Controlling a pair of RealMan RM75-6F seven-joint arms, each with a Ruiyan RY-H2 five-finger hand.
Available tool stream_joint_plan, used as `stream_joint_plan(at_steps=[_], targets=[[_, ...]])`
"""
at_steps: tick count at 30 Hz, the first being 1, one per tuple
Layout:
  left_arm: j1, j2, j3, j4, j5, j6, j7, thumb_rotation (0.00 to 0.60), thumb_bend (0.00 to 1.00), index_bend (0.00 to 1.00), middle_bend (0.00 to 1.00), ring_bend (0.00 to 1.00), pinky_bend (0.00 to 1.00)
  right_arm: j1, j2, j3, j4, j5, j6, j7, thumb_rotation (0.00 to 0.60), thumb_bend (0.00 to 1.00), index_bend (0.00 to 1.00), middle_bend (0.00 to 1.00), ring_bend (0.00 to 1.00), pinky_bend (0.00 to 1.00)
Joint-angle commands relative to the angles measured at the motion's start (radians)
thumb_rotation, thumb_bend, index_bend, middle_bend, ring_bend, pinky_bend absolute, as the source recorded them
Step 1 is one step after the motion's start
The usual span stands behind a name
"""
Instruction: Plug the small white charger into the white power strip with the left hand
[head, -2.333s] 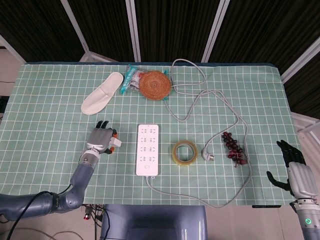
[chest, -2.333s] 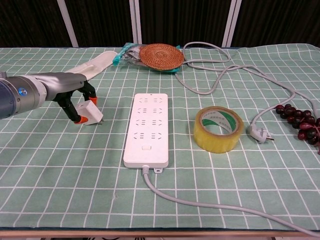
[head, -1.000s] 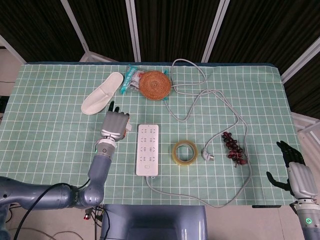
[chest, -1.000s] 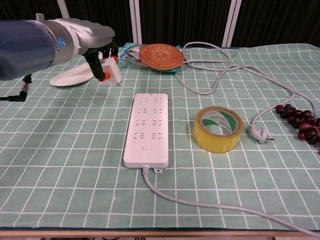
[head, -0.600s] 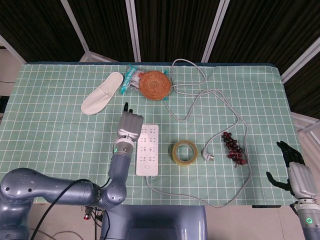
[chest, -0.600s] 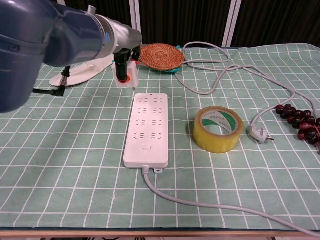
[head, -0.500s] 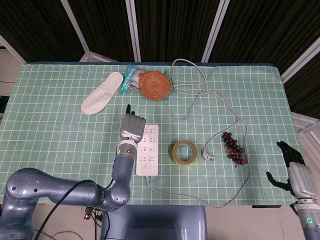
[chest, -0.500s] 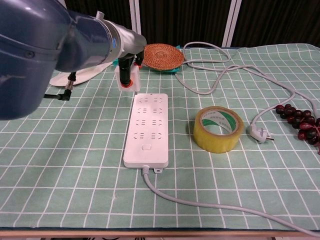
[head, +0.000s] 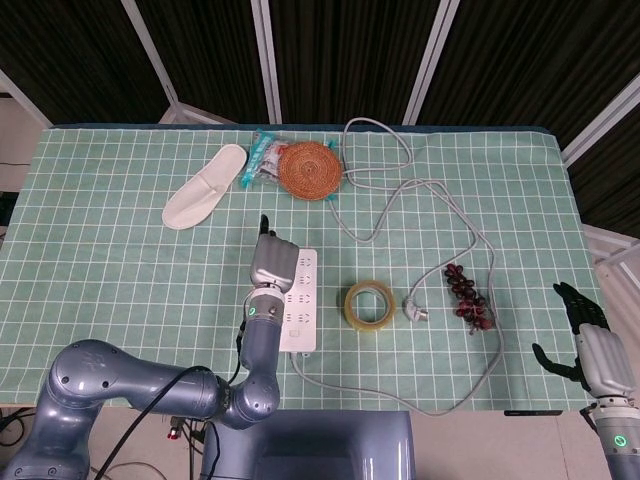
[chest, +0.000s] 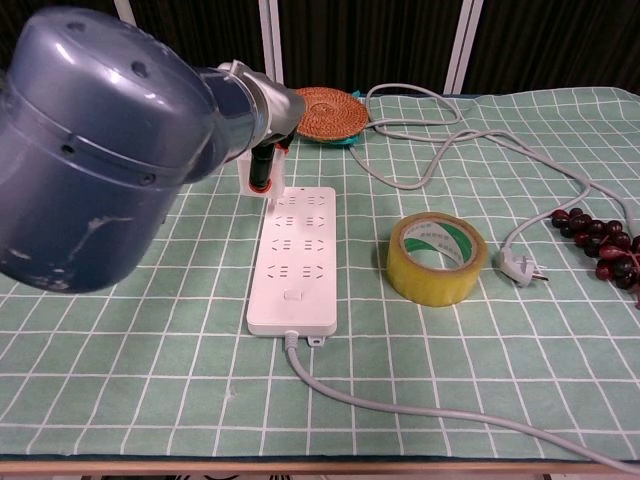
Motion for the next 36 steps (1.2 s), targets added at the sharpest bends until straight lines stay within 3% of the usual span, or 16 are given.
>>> stream_joint_plan(at_steps=[1,36], targets=[[-0.007,-0.013,-0.004,0.013,-0.002,0.000,0.006,0.600,0.74,0.76,0.81,0.26,0.00,0.000,0.001,0.000,-0.001,0.001,-0.001,0.002,0.600,0.39,0.00,0.00,0.00,0.00],[-0.017,-0.097,-0.033,0.115,-0.006,-0.035,0.060,0.600,0.75,0.76,0.82,0.27,0.00,0.001,0.008,-0.001,-0.005,0.004,-0.010,0.022,0.600,0.39,0.00,0.00,0.00,0.00]])
